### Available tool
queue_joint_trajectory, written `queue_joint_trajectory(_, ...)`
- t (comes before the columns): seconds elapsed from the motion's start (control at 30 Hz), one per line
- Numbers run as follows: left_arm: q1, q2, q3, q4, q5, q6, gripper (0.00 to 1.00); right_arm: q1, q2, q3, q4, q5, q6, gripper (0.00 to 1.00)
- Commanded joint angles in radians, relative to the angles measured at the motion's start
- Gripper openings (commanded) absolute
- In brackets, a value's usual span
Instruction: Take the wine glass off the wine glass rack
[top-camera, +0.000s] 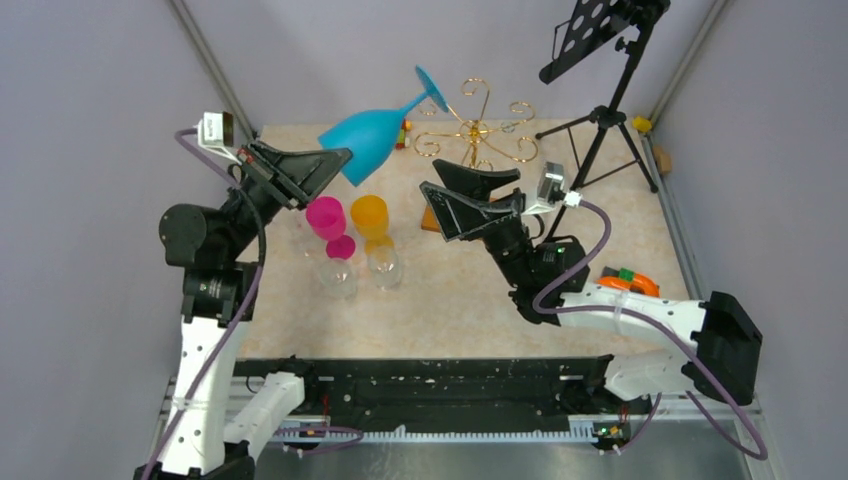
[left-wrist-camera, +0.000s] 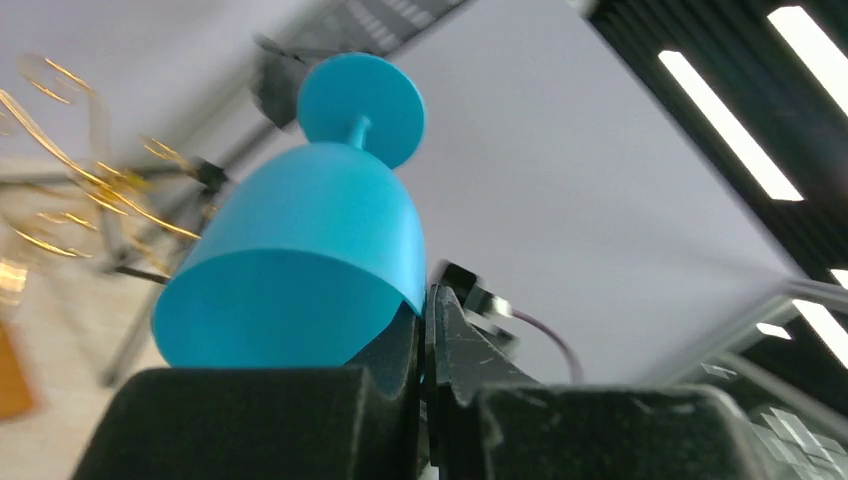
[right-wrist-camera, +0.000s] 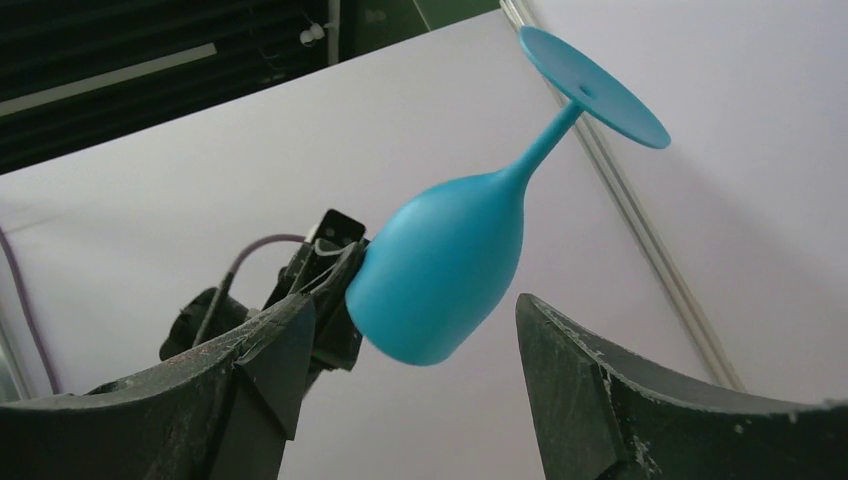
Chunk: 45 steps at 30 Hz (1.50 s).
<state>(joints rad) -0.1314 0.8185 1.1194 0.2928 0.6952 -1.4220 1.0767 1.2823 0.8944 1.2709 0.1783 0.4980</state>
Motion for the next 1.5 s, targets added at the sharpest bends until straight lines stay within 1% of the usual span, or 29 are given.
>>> queue_joint_trajectory(0.0, 0.004, 0.0, 0.183, -0.396, -0.211, 0.431, 0.0, -0.001, -0.093, -0.037, -0.04, -0.009, -0.02, 0.74)
queue_joint_trajectory(0.07, 0.004, 0.003, 0.255, -0.614, -0.405, 0.587, 0.0, -0.001, -0.129, -0.056, -0.087, -0.008, -0.03, 0.73)
queue_joint_trajectory(0.1, 0.004, 0.002, 0.278, -0.693, -0.492, 0.653, 0.0, -0.001, -0.149, -0.063, -0.118, -0.007, -0.036, 0.73)
queue_joint_trajectory(0.17, 0.004, -0.004, 0.305, -0.832, -0.713, 0.757, 0.0, -0.001, -0.187, -0.074, -0.18, 0.002, -0.052, 0.72)
queue_joint_trajectory(0.27, 0.004, -0.017, 0.304, -0.978, -0.973, 0.865, 0.0, -0.001, -0.245, -0.093, -0.264, 0.03, -0.07, 0.71)
queue_joint_trajectory(0.4, 0.004, -0.01, 0.293, -1.136, -1.187, 0.944, 0.0, -0.002, -0.308, -0.113, -0.347, 0.059, -0.109, 0.69)
queue_joint_trajectory(0.6, 0.004, 0.04, 0.269, -1.316, -1.403, 0.997, 0.0, -0.002, -0.381, -0.129, -0.439, 0.109, -0.144, 0.68)
queue_joint_trajectory(0.67, 0.004, 0.066, 0.246, -1.36, -1.445, 1.008, 0.0, -0.001, -0.402, -0.142, -0.448, 0.129, -0.149, 0.68)
queue_joint_trajectory(0.7, 0.004, 0.078, 0.233, -1.368, -1.441, 1.015, 0.0, -0.002, -0.416, -0.149, -0.456, 0.138, -0.151, 0.67)
queue_joint_trajectory(0.77, 0.004, 0.102, 0.216, -1.379, -1.386, 1.026, 0.0, -0.001, -0.432, -0.156, -0.472, 0.149, -0.153, 0.67)
queue_joint_trajectory(0.87, 0.006, 0.153, 0.211, -1.408, -1.186, 1.054, 0.0, -0.002, -0.451, -0.158, -0.506, 0.172, -0.148, 0.67)
queue_joint_trajectory(0.97, 0.006, 0.185, 0.218, -1.455, -1.071, 1.054, 0.0, -0.001, -0.476, -0.154, -0.545, 0.176, -0.118, 0.66)
queue_joint_trajectory(1.17, 0.006, 0.226, 0.186, -1.512, -1.015, 1.071, 0.0, -0.001, -0.52, -0.166, -0.551, 0.184, -0.103, 0.65)
queue_joint_trajectory(1.37, 0.006, 0.267, 0.132, -1.455, -0.895, 1.101, 0.0, -0.002, -0.511, -0.165, -0.561, 0.193, -0.097, 0.65)
queue_joint_trajectory(1.47, 0.006, 0.315, 0.107, -1.43, -0.877, 1.114, 0.0, -0.001, -0.508, -0.164, -0.568, 0.192, -0.091, 0.65)
